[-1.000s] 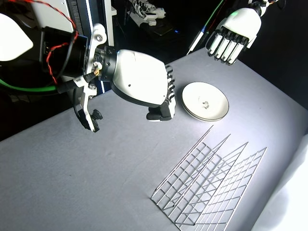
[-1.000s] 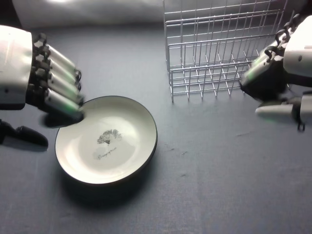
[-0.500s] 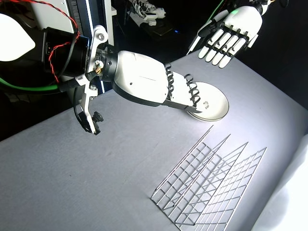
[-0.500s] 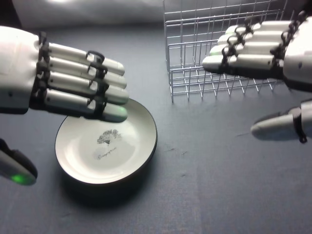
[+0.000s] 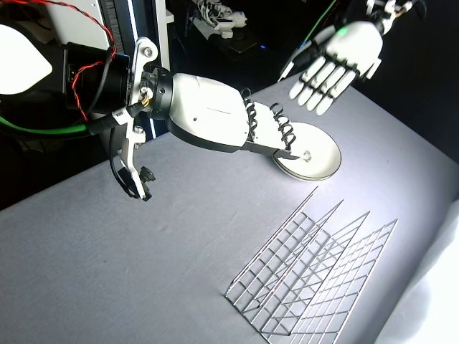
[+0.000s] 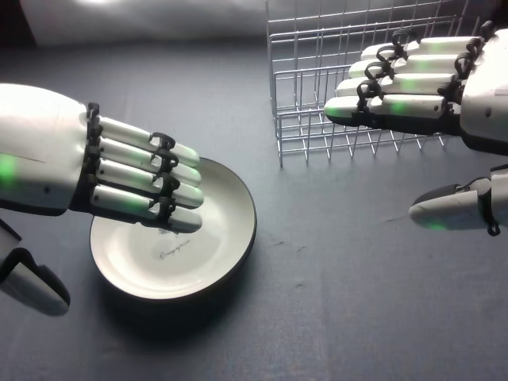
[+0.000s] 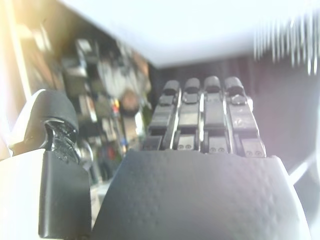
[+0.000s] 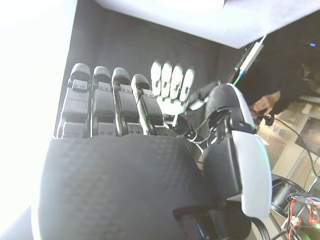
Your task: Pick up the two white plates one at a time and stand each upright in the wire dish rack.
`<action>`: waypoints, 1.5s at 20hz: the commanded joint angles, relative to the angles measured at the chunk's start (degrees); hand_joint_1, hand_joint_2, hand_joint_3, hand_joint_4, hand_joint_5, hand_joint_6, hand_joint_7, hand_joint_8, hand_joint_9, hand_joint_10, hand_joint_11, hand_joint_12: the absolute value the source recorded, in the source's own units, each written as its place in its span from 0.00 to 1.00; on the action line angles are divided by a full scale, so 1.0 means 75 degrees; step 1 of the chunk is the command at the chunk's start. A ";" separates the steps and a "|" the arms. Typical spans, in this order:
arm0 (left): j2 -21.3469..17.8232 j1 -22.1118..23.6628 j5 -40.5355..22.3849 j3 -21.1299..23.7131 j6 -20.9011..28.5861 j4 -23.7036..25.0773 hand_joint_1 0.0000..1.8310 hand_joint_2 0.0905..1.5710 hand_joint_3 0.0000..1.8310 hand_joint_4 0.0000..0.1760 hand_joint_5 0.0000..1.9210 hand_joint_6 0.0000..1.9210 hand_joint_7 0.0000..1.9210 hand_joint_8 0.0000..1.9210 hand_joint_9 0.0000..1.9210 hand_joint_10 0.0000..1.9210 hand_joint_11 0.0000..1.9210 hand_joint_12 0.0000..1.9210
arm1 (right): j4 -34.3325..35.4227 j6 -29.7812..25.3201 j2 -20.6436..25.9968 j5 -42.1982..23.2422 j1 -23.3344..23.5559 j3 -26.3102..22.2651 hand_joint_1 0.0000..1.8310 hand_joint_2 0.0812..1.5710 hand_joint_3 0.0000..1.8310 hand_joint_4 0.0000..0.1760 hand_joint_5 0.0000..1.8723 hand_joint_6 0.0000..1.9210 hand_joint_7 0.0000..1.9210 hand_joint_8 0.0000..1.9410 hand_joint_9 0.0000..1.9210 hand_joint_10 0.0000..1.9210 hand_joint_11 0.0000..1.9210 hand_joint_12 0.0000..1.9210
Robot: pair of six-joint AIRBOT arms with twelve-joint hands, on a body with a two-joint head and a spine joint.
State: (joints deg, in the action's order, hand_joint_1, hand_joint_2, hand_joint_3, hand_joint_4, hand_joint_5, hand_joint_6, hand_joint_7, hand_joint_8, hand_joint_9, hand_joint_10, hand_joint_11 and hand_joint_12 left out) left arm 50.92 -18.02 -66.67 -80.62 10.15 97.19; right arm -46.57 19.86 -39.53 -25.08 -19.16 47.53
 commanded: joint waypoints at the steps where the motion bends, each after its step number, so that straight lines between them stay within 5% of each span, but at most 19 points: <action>1: 0.0020 -0.0050 -0.0031 -0.0121 -0.0008 -0.0647 0.00 0.73 0.00 0.00 0.00 0.00 0.00 0.00 0.00 0.00 0.00 0.00 | 0.0260 0.0021 0.0026 -0.0688 0.0065 0.0007 0.10 0.79 0.00 0.00 0.00 0.00 0.00 0.00 0.00 0.00 0.00 0.00; 13: 0.0456 -0.1246 0.0056 -0.1054 -0.0467 -0.0643 0.00 0.71 0.00 0.00 0.00 0.00 0.00 0.00 0.00 0.00 0.00 0.00 | 0.0260 0.0266 0.0018 -0.1051 -0.0084 0.0033 0.18 0.77 0.00 0.00 0.00 0.00 0.00 0.00 0.00 0.00 0.00 0.00; 17: 0.0528 -0.1607 0.0123 -0.1208 -0.0717 -0.0642 0.00 0.71 0.00 0.00 0.00 0.00 0.00 0.00 0.00 0.00 0.00 0.00 | 0.0259 0.1012 -0.0426 -0.2264 -0.0508 0.0616 0.26 0.75 0.00 0.00 0.00 0.00 0.00 0.00 0.00 0.00 0.00 0.00; 30: 0.0804 -0.2036 0.0674 -0.1770 -0.0852 -0.0643 0.00 0.72 0.00 0.00 0.00 0.00 0.00 0.00 0.00 0.00 0.00 0.00 | 0.0259 0.1588 -0.1416 -0.2940 -0.0968 0.1363 0.19 0.77 0.00 0.00 0.00 0.00 0.00 0.00 0.00 0.00 0.00 0.00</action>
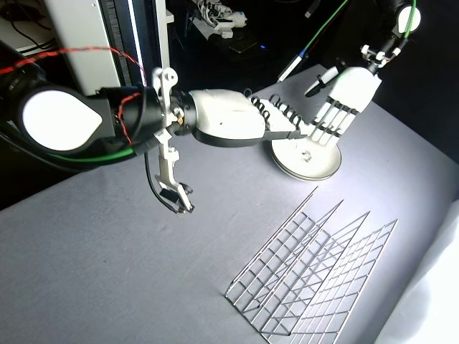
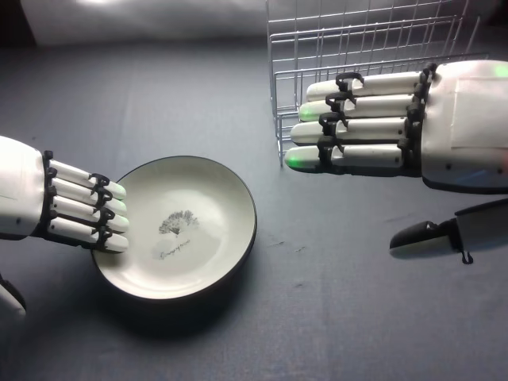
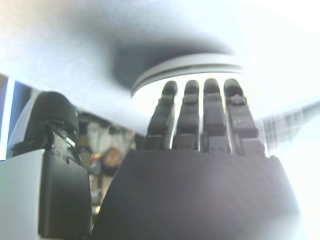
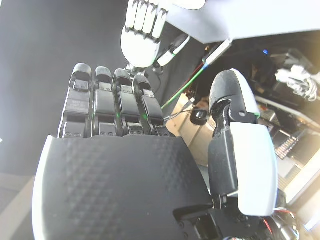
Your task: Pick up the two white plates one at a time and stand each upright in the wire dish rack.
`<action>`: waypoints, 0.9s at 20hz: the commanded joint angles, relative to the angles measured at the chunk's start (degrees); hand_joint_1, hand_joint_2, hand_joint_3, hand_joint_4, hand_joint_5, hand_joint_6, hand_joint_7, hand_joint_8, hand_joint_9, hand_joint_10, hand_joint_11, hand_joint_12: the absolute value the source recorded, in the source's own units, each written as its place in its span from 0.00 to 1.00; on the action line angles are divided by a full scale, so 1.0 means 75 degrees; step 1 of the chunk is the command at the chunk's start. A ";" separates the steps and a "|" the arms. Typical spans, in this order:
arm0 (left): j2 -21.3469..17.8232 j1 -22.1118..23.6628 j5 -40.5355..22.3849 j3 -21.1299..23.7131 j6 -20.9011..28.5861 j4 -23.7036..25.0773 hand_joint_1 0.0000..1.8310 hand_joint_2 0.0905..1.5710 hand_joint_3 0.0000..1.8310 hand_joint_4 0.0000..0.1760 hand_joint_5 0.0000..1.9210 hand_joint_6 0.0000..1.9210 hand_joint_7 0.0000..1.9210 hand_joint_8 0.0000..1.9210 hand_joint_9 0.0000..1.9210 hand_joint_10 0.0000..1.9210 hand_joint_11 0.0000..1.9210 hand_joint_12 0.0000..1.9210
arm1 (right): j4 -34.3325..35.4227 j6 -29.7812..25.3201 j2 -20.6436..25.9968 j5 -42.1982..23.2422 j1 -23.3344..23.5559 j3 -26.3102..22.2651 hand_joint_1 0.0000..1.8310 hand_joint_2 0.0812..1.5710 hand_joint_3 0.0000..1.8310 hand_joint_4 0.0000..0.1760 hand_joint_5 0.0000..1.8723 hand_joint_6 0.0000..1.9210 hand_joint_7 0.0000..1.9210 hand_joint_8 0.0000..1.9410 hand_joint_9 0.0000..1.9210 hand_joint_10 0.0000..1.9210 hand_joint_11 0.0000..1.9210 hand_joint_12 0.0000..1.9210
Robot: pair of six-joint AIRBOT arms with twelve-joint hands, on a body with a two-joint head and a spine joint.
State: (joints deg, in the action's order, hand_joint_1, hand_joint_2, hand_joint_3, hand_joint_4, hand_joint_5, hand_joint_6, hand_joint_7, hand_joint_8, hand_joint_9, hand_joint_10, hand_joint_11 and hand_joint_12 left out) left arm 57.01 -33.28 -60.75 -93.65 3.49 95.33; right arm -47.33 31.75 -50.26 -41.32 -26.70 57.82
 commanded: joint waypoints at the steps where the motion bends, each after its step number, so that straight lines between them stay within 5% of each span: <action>1: -0.0005 -0.0012 -0.0108 -0.0059 0.0037 -0.0397 0.00 0.72 0.00 0.00 0.00 0.00 0.00 0.00 0.00 0.00 0.00 0.00 | 0.0361 0.0009 0.0016 -0.0781 0.0032 -0.0010 0.16 0.78 0.00 0.00 0.00 0.00 0.00 0.00 0.00 0.00 0.00 0.00; 18: -0.0004 -0.0403 -0.0106 0.0232 0.0032 -0.0398 0.00 0.73 0.00 0.00 0.00 0.00 0.00 0.00 0.00 0.00 0.00 0.00 | 0.0357 0.0018 0.0328 -0.0990 0.0010 -0.0130 0.23 0.75 0.00 0.00 0.00 0.00 0.00 0.00 0.00 0.00 0.00 0.00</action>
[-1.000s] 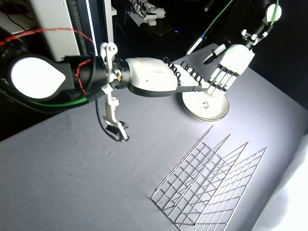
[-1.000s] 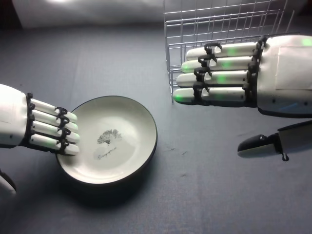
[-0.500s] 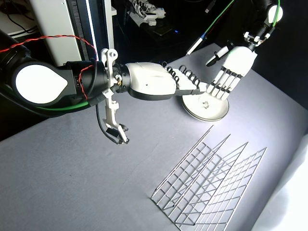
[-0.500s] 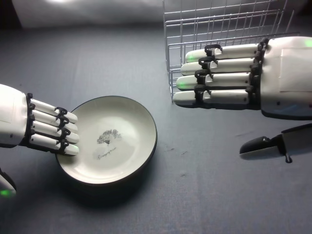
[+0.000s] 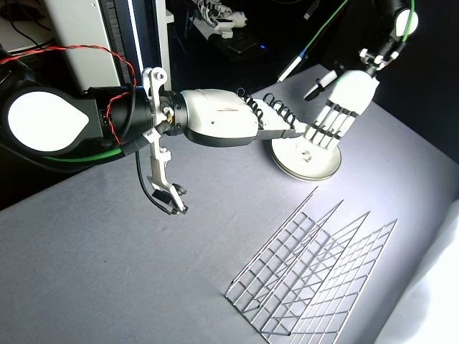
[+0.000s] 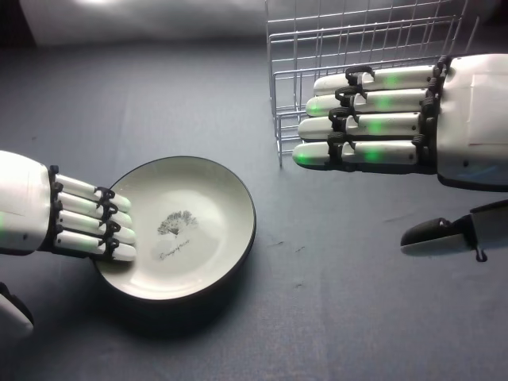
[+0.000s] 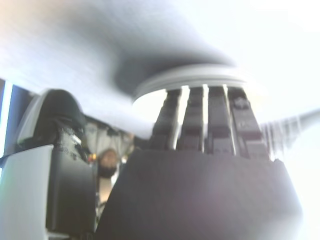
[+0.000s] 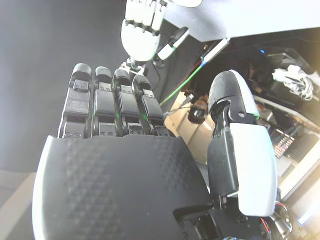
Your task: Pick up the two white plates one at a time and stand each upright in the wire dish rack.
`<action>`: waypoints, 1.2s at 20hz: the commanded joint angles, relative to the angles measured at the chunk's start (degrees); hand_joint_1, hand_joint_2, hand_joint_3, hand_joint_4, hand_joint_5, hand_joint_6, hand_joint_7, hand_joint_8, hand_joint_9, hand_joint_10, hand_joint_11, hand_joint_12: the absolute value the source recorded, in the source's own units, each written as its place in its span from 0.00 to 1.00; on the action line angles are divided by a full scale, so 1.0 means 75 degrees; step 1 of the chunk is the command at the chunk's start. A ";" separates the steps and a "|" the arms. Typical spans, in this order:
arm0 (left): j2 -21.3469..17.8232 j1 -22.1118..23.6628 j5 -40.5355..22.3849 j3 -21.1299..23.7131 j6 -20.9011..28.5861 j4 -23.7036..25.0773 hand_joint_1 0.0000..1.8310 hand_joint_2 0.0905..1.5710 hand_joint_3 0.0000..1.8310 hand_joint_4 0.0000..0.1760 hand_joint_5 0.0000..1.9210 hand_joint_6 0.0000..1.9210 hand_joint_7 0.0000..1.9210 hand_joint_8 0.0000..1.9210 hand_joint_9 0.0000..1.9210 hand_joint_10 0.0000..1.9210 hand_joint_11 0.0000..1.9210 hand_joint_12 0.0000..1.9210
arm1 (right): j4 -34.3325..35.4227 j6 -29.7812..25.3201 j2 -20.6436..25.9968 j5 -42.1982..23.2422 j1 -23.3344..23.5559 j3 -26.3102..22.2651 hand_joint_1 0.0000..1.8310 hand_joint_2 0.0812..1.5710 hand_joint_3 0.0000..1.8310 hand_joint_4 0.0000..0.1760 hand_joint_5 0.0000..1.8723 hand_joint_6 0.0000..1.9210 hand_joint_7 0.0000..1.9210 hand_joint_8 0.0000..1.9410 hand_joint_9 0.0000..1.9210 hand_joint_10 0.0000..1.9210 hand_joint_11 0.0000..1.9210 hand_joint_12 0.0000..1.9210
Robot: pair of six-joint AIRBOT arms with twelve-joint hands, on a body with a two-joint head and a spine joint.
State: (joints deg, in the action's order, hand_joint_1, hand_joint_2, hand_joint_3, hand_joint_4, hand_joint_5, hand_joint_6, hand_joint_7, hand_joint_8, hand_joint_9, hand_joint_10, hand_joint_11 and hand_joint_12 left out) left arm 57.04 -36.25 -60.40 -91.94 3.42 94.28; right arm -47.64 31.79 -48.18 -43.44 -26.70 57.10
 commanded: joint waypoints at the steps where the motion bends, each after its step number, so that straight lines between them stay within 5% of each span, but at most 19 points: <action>1: -0.0007 -0.0042 -0.0152 0.0020 0.0040 -0.0258 0.00 0.72 0.00 0.00 0.00 0.00 0.00 0.00 0.00 0.00 0.00 0.00 | 0.0398 0.0015 0.0053 -0.0706 0.0001 -0.0034 0.25 0.75 0.00 0.00 0.00 0.00 0.00 0.00 0.00 0.00 0.00 0.00; 9: 0.0266 -0.0247 -0.0128 0.0020 -0.0311 -0.0271 0.00 0.73 0.00 0.00 0.00 0.00 0.00 0.00 0.00 0.00 0.00 0.00 | 0.0397 0.0056 0.0044 -0.0647 -0.0051 -0.0033 0.42 0.71 0.00 0.00 0.00 0.00 0.00 0.00 0.00 0.00 0.00 0.00; 17: 0.0756 -0.0303 -0.0229 0.0183 -0.0678 -0.0593 0.00 0.73 0.00 0.00 0.00 0.00 0.00 0.00 0.00 0.00 0.00 0.00 | 0.0398 -0.0052 -0.0618 -0.0196 -0.0050 0.0337 0.43 0.72 0.00 0.00 0.00 0.00 0.00 0.00 0.00 0.00 0.00 0.00; 19: 0.0835 -0.0250 -0.0289 0.0220 -0.0678 -0.0677 0.00 0.73 0.00 0.00 0.00 0.00 0.00 0.00 0.00 0.00 0.00 0.00 | 0.0397 -0.0065 -0.0840 -0.0111 -0.0051 0.0458 0.51 0.67 0.00 0.00 0.00 0.00 0.00 0.00 0.00 0.00 0.00 0.00; 20: 0.0876 -0.0219 -0.0311 0.0235 -0.0678 -0.0695 0.00 0.73 0.00 0.00 0.00 0.00 0.00 0.00 0.00 0.00 0.00 0.00 | 0.0397 -0.0069 -0.0977 -0.0073 -0.0051 0.0523 0.71 0.58 0.00 0.00 0.00 0.00 0.00 0.00 0.00 0.00 0.00 0.00; 24: 0.0964 -0.0127 -0.0319 0.0324 -0.0678 -0.0865 0.00 0.75 0.01 0.00 0.00 0.00 0.00 0.00 0.00 0.00 0.00 0.00 | 0.0397 -0.0116 -0.1400 0.0070 -0.0052 0.0728 0.74 0.58 0.00 0.00 0.04 0.00 0.00 0.00 0.01 0.00 0.02 0.02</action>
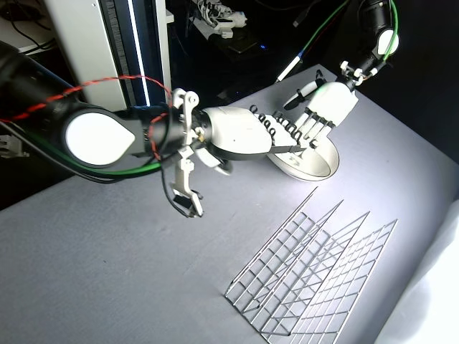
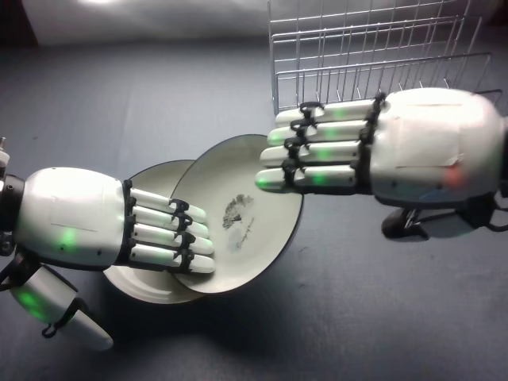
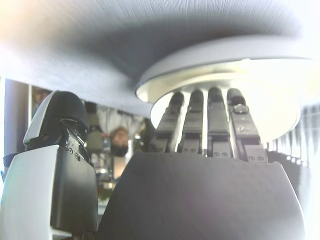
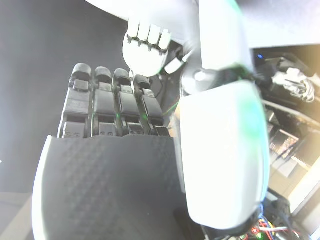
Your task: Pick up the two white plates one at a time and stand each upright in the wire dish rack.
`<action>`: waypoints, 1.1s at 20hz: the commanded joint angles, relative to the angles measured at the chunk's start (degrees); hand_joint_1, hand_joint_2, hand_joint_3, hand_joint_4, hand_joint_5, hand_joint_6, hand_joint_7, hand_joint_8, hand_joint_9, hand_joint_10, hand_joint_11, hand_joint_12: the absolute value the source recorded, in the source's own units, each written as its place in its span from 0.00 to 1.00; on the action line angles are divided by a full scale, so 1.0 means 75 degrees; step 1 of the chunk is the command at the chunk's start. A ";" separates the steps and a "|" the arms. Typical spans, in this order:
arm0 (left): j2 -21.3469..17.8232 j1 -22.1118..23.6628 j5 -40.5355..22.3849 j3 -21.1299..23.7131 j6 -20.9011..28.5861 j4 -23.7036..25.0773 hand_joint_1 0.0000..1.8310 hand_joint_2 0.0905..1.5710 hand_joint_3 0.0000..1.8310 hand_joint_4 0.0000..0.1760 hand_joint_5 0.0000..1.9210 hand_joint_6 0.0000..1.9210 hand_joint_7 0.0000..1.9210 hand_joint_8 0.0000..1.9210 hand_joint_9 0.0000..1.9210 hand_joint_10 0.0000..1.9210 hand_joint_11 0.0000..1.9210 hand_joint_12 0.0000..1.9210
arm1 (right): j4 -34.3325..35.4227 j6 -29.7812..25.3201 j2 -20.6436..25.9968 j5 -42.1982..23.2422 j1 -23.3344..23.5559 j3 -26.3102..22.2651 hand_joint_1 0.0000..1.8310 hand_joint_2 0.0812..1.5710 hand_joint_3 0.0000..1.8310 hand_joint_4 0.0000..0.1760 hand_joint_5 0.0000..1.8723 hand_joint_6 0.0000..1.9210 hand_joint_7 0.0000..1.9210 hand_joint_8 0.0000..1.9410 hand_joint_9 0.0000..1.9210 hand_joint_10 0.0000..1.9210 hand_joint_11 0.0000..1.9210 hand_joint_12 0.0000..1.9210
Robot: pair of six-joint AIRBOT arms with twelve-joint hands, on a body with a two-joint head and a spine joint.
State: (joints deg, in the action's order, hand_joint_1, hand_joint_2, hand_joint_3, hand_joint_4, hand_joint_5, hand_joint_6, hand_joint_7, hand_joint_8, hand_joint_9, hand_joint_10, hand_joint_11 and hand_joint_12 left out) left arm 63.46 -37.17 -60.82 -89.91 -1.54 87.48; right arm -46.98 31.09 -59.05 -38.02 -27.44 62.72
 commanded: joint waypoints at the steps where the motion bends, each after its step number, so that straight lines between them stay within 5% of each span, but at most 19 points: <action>1: 0.0116 0.0034 -0.0264 0.0088 -0.0015 0.0001 0.00 0.74 0.01 0.00 0.00 0.00 0.00 0.00 0.00 0.00 0.00 0.00 | 0.0310 -0.0023 -0.0081 -0.0636 0.0045 0.0055 0.73 0.58 0.00 0.00 0.08 0.00 0.02 0.01 0.03 0.00 0.00 0.10; 12: 0.0131 0.0025 -0.0248 0.0202 0.0001 -0.0174 0.00 0.74 0.00 0.00 0.00 0.00 0.00 0.00 0.00 0.00 0.00 0.00 | 0.0311 -0.0025 -0.1208 -0.0494 -0.0050 0.0824 0.71 0.62 0.00 0.00 0.16 0.01 0.10 0.00 0.10 0.01 0.00 0.35; 16: 0.0154 -0.0013 -0.0249 0.0133 0.0001 -0.0269 0.00 0.75 0.00 0.00 0.00 0.00 0.00 0.00 0.00 0.00 0.00 0.00 | 0.0311 -0.0024 -0.1634 -0.0488 -0.0046 0.1211 0.69 0.61 0.00 0.00 0.17 0.00 0.12 0.00 0.12 0.00 0.00 0.36; 19: 0.0179 -0.0029 -0.0256 0.0066 0.0006 -0.0336 0.00 0.75 0.01 0.00 0.01 0.00 0.00 0.00 0.00 0.00 0.00 0.00 | 0.0409 -0.0024 -0.1899 -0.0488 -0.0037 0.1510 0.69 0.60 0.00 0.00 0.19 0.01 0.15 0.01 0.16 0.01 0.00 0.52; 22: 0.0188 -0.0047 -0.0274 0.0040 0.0011 -0.0353 0.00 0.75 0.00 0.00 0.00 0.00 0.00 0.00 0.00 0.00 0.00 0.00 | 0.0441 -0.0025 -0.2138 -0.0488 0.0001 0.1788 0.69 0.61 0.00 0.00 0.22 0.01 0.19 0.01 0.19 0.02 0.00 0.57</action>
State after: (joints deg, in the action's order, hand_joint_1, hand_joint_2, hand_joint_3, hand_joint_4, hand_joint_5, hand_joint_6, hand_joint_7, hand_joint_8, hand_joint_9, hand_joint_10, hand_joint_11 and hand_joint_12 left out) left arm 64.12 -37.32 -60.93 -89.97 -1.50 85.19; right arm -46.11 30.92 -75.18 -36.36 -28.10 76.27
